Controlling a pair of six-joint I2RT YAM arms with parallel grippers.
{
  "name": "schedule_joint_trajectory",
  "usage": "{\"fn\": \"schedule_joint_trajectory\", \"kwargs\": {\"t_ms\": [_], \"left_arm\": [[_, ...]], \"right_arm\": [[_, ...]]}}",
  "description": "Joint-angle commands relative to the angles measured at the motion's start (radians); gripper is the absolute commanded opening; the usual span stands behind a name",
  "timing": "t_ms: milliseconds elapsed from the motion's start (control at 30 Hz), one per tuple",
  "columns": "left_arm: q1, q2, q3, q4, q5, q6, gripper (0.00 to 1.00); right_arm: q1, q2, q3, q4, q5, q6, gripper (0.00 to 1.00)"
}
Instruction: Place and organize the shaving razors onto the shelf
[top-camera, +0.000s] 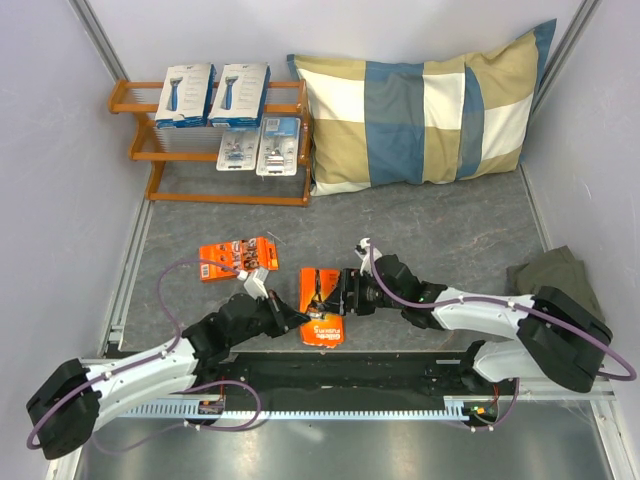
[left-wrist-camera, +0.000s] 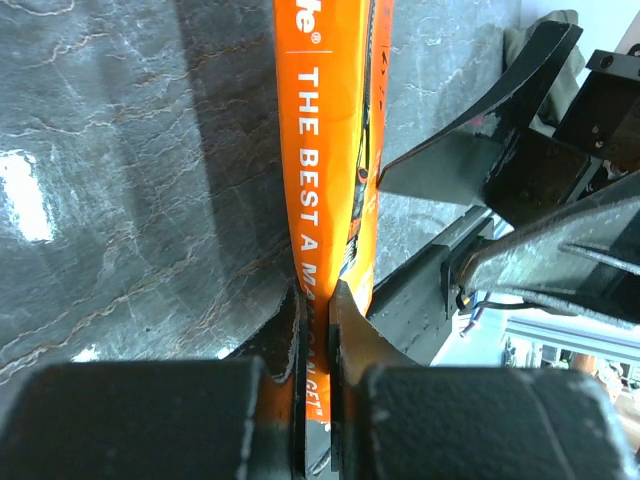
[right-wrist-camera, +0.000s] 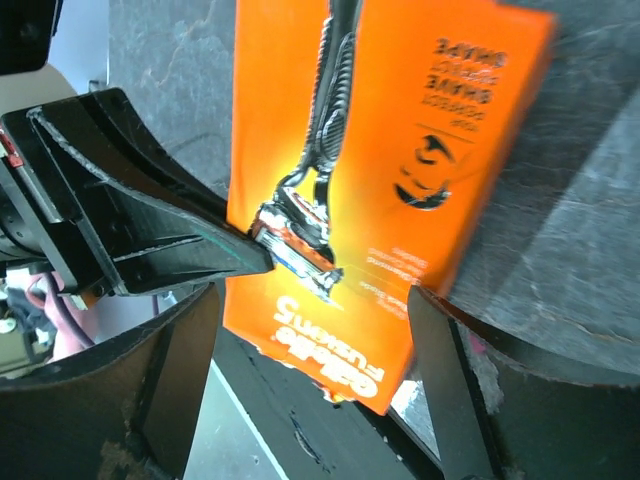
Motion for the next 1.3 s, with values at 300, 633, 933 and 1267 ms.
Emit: {"fn": "schedule_joint_trajectory", "kwargs": {"t_ms": [300,633,933,1267], "left_arm": [[-0.004,-0.081,0.085,-0.015,0.134,0.223,0.02],[-0.005,-0.040,0.163,0.151,0.270,0.266,0.02],[-0.004,0.112,0.169,0.347,0.381,0.234,0.02],[0.001,0.124,0.221,0.237,0.346,0.288,0.09]], "right_arm": [[-0.216,-0.225,-0.026,-0.138,-0.074,-0.147,0.90],[-0.233,-0.272,-0.036,-0.096,-0.210,-0.224,0.93],[-0.233,-0.315,-0.105,0.091,-0.306,-0.181,0.85],[-0.233,-0.315,-0.089,0.099,-0.323,-0.193,0.45]]}}
